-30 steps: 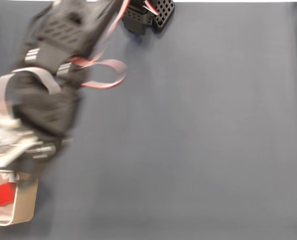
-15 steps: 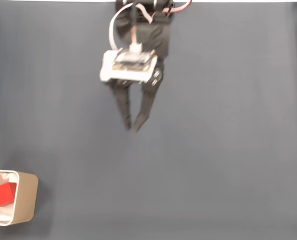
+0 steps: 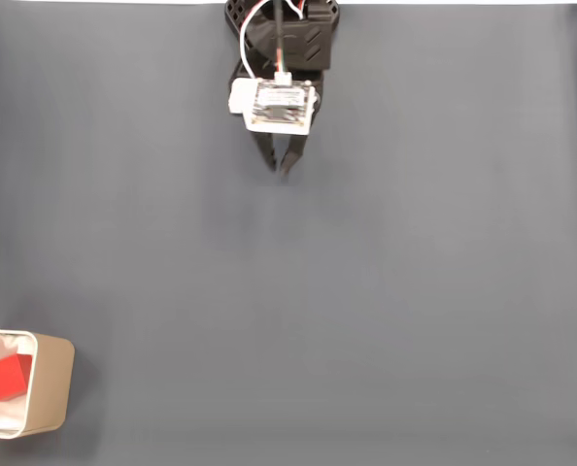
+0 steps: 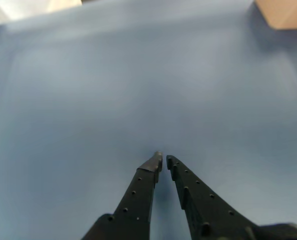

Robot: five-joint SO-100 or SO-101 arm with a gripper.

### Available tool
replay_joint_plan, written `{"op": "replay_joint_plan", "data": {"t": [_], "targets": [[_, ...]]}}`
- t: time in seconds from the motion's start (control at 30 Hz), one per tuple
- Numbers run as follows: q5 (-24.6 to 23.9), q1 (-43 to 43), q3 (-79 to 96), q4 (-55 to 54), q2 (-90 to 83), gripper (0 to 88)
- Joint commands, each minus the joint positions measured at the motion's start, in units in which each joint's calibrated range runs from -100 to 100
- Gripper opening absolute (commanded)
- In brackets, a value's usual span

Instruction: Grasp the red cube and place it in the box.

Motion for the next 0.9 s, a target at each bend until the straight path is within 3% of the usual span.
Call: {"op": "replay_joint_plan", "data": {"t": [0.0, 0.27, 0.87], "targets": [[0.49, -1.34, 0.54, 6.37, -1.48, 0.0], [2.30, -0.49, 0.63, 14.40, -1.48, 0.0], [2.34, -0.49, 0.63, 14.40, -1.48, 0.0]]}}
